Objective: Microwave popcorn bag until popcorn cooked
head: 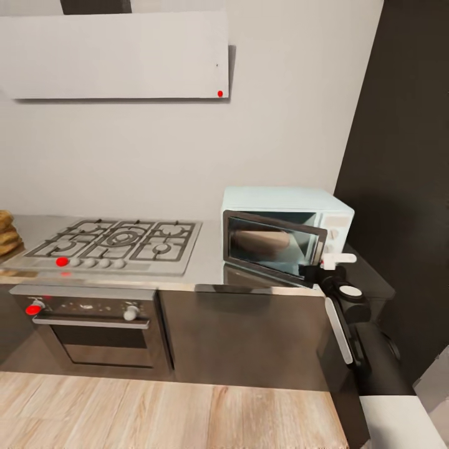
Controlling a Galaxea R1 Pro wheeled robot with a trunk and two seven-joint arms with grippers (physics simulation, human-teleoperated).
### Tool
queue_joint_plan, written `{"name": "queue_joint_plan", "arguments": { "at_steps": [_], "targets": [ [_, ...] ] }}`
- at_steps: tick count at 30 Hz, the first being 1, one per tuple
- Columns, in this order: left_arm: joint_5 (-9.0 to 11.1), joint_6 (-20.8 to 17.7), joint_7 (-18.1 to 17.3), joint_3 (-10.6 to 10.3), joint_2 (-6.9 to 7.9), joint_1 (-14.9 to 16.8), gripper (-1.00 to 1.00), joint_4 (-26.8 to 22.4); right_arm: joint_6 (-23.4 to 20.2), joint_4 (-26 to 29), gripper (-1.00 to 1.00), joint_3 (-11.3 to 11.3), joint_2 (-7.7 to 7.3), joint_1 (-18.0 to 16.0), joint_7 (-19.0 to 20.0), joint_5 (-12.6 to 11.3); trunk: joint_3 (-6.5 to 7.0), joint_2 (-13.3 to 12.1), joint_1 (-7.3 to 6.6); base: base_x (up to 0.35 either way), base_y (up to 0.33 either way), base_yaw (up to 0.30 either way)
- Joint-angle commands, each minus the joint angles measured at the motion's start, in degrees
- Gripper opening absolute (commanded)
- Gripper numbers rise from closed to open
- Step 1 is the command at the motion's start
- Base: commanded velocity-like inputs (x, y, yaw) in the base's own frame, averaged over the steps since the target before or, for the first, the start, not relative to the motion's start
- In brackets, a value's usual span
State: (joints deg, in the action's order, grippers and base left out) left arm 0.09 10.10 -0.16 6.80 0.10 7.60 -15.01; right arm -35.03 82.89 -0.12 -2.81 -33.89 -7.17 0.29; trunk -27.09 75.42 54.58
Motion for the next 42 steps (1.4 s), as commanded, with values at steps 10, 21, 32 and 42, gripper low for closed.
{"name": "queue_joint_plan", "arguments": {
  "at_steps": [10,21,32,42],
  "targets": [
    [0.0,0.2,0.0,0.1,-0.02,0.0,1.00,0.1,-0.1,0.1,-1.00,1.0,0.00,0.0,0.2,-1.7,-0.06,0.0,-0.03,-0.028,0.012,0.000],
    [0.0,0.2,0.0,0.2,-0.02,0.1,1.00,0.1,-0.1,0.1,1.00,1.0,0.00,0.0,0.2,-1.7,-0.06,0.0,-0.03,-0.046,0.000,0.000],
    [0.0,0.2,0.0,0.1,-0.02,0.1,1.00,0.1,-0.1,0.1,1.00,1.1,0.00,0.0,0.3,-1.7,-0.06,0.0,-0.03,-0.134,0.000,0.000],
    [0.2,0.2,0.0,0.2,-0.02,0.1,1.00,0.1,-0.1,0.6,1.00,1.2,-0.03,0.3,0.5,-1.7,-0.06,0.0,-0.03,-0.065,0.000,0.000]
  ]
}}
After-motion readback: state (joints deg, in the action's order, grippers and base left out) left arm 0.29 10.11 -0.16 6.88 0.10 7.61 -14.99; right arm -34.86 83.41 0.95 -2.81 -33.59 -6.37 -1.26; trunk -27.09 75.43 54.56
